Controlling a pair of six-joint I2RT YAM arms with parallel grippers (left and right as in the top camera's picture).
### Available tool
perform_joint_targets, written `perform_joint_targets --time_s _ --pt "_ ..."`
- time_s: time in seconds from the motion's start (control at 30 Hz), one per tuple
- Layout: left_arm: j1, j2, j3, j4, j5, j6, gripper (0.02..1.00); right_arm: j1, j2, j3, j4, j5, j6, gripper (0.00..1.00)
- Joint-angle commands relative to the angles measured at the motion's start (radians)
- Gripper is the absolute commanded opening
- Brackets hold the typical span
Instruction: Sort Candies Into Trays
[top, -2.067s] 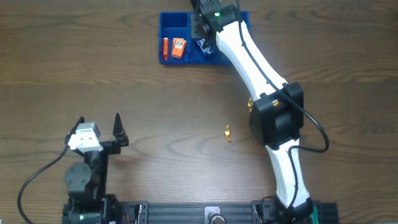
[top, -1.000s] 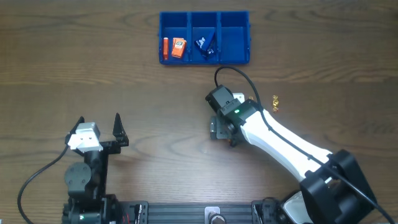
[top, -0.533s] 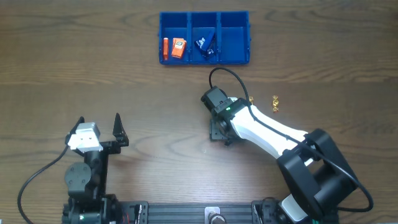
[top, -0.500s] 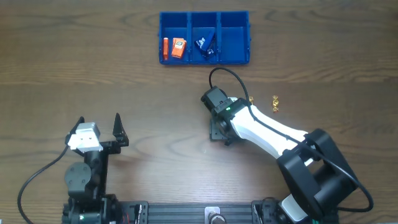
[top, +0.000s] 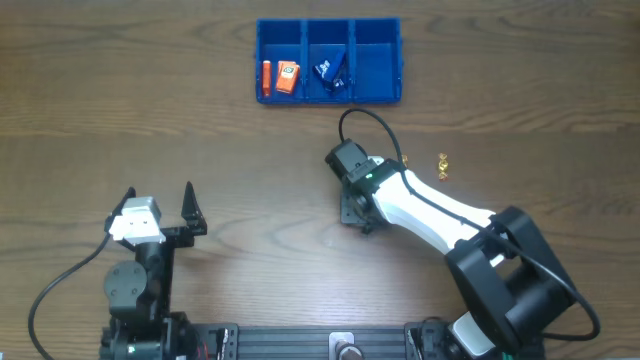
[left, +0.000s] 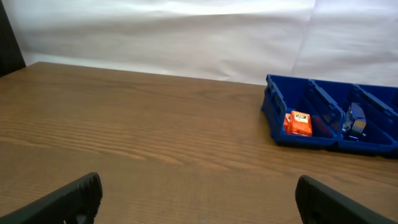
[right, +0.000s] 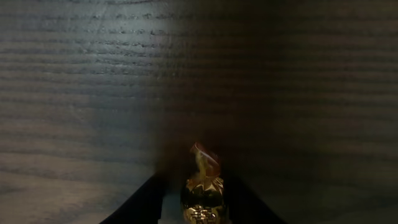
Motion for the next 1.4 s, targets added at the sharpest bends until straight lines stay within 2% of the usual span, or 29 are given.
perform_joint_targets --time_s 0.03,0.23,0.27,0.3,0.37,0.47,0.6,0.67,0.77,0.9,1.0,1.07,1.17,1.23,1.3,1.4 --pt "0.0 -0.006 -0.02 -0.035 -0.005 0.0 0.998 -0.013 0.006 -0.016 0.001 0.012 0.004 0.286" --pt "0.0 -0.006 -0.02 -0.035 -0.005 0.0 0.998 -0.013 -0.021 -0.012 0.003 0.016 0.004 0.176" --pt "0.0 -0.006 -0.02 -0.035 -0.005 0.0 0.998 -0.013 -0.08 0.01 -0.019 0.044 0.004 0.174" --pt "0.0 -0.006 -0.02 -0.035 -0.005 0.0 0.996 -0.022 -0.161 0.088 -0.087 0.127 -0.008 0.174" --pt "0.0 -0.006 -0.02 -0.035 -0.005 0.0 0.998 -0.093 -0.198 0.335 -0.227 0.209 -0.063 0.159" --pt "0.0 -0.006 -0.02 -0.035 -0.005 0.0 0.998 -0.214 -0.055 0.754 -0.262 0.215 -0.235 0.152" --pt "0.0 -0.006 -0.02 -0.036 -0.005 0.0 0.996 -0.282 0.219 1.113 -0.265 0.216 -0.36 0.161" --pt "0.0 -0.006 -0.02 -0.035 -0.005 0.0 0.998 -0.304 0.332 1.18 -0.248 0.214 -0.365 0.161" --pt "0.0 -0.006 -0.02 -0.035 -0.005 0.0 0.998 -0.313 0.436 1.18 -0.179 0.165 -0.365 0.161" --pt "0.0 -0.006 -0.02 -0.035 -0.005 0.0 0.998 -0.322 0.523 1.18 -0.137 0.151 -0.364 0.167" --pt "0.0 -0.006 -0.02 -0.035 -0.005 0.0 0.998 -0.323 0.527 1.178 -0.139 0.151 -0.365 0.31" --pt "0.0 -0.006 -0.02 -0.035 -0.005 0.0 0.998 -0.33 0.527 1.178 -0.15 0.15 -0.364 0.52" --pt "0.0 -0.006 -0.02 -0.035 -0.005 0.0 1.0 -0.343 0.521 1.178 -0.183 0.151 -0.367 0.709" --pt "0.0 -0.006 -0.02 -0.035 -0.005 0.0 0.998 -0.344 0.471 1.16 -0.247 0.155 -0.386 0.766" --pt "0.0 -0.006 -0.02 -0.035 -0.005 0.0 0.998 -0.34 0.364 1.056 -0.25 0.155 -0.406 0.779" --pt "0.0 -0.006 -0.02 -0.035 -0.005 0.0 0.996 -0.338 0.127 0.708 -0.204 0.134 -0.399 0.79"
